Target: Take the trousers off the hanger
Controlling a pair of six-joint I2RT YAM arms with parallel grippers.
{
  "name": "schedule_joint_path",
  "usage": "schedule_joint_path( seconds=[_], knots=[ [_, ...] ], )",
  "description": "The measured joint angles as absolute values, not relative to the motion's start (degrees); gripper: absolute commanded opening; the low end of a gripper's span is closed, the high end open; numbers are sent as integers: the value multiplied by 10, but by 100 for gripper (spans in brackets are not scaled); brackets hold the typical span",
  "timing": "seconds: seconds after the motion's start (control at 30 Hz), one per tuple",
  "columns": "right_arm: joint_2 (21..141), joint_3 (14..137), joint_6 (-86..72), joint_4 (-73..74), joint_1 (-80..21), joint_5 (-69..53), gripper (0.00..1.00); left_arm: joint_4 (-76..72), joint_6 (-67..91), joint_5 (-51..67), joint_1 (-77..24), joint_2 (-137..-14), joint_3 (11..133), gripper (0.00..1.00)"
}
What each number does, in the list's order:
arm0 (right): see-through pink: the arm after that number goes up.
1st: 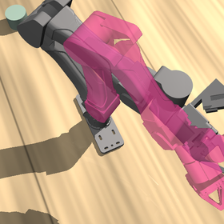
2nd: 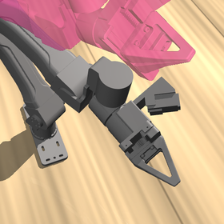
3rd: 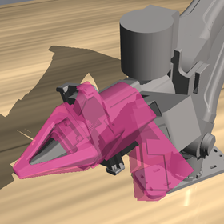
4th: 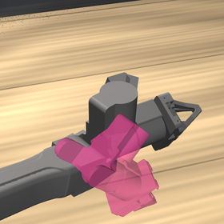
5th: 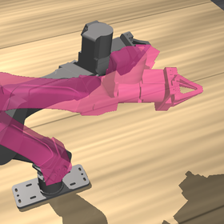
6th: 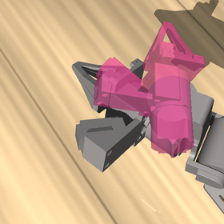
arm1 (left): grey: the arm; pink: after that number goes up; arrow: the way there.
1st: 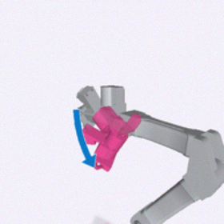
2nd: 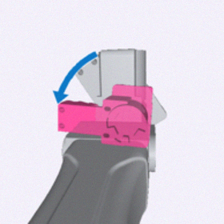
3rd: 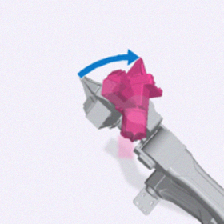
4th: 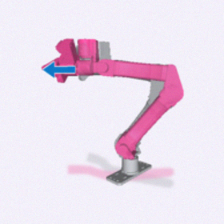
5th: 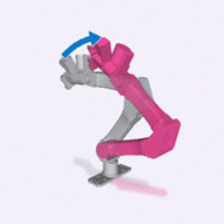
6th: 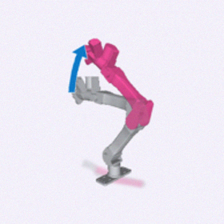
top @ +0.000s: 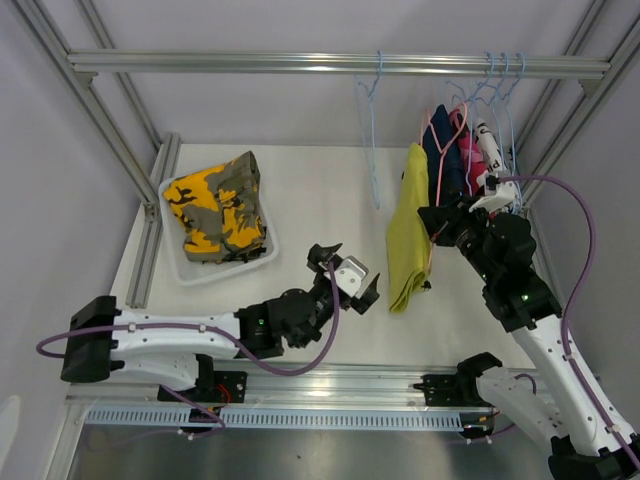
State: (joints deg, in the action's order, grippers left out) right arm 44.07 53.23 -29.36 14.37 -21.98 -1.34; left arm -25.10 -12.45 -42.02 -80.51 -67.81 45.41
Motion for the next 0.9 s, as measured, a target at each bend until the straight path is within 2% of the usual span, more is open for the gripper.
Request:
schedule_joint_path(
  seconds=[0.33,0.9],
  knots=[
    [439,524,-295,138,-224,-13,0,-344,-148,-428,-832,-769,464,99],
    [439,523,-295,136,-224,-13,0,-410,-157,-397,-863,-853,505,99]
  ],
)
